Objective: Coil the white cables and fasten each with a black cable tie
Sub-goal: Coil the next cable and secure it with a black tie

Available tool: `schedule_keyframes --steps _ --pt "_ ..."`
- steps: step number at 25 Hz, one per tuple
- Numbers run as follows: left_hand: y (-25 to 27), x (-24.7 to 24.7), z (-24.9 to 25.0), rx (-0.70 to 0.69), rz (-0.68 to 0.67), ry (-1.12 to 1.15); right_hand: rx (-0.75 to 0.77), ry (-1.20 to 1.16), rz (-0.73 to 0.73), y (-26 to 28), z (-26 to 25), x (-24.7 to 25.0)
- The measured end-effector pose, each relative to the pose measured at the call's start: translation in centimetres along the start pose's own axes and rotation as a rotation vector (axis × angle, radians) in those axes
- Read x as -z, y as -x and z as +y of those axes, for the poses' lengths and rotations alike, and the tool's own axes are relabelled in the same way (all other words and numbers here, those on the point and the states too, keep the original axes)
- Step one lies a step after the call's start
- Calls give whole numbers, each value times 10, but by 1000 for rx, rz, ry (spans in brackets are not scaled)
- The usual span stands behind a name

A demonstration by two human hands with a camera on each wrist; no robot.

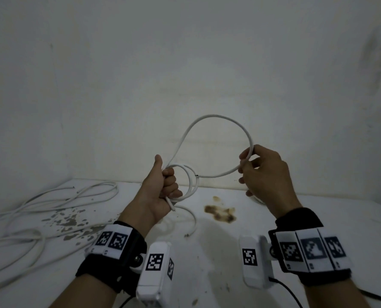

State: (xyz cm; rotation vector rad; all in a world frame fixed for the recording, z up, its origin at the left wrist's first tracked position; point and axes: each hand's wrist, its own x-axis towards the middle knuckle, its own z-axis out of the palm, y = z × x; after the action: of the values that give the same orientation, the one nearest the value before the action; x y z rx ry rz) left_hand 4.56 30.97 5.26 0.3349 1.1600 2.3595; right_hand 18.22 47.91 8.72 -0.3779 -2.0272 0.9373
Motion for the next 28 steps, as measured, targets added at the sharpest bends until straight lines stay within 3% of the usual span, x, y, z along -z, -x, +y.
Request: schedule_keyframes --steps 4,8,11,17,19,23,28 --pt "2 -3 -1 58 -77 90 6 -3 73 1 10 -15" --pt "2 -3 1 48 -80 87 -132 -241 73 6 12 -28" --pt "1 -3 -2 44 -66 40 -142 -315 177 12 14 -39" --pt "1 -4 -5 60 -66 17 -155 -333 134 20 5 -51" --pt "2 -4 -4 33 -44 1 -238 -418 73 20 2 -53" --pt "-2 -10 -19 -29 1 -41 -493 -773 -227 27 -13 -65" --pt "-6 -10 -27 11 20 -192 -374 -882 -425 29 -19 -68"
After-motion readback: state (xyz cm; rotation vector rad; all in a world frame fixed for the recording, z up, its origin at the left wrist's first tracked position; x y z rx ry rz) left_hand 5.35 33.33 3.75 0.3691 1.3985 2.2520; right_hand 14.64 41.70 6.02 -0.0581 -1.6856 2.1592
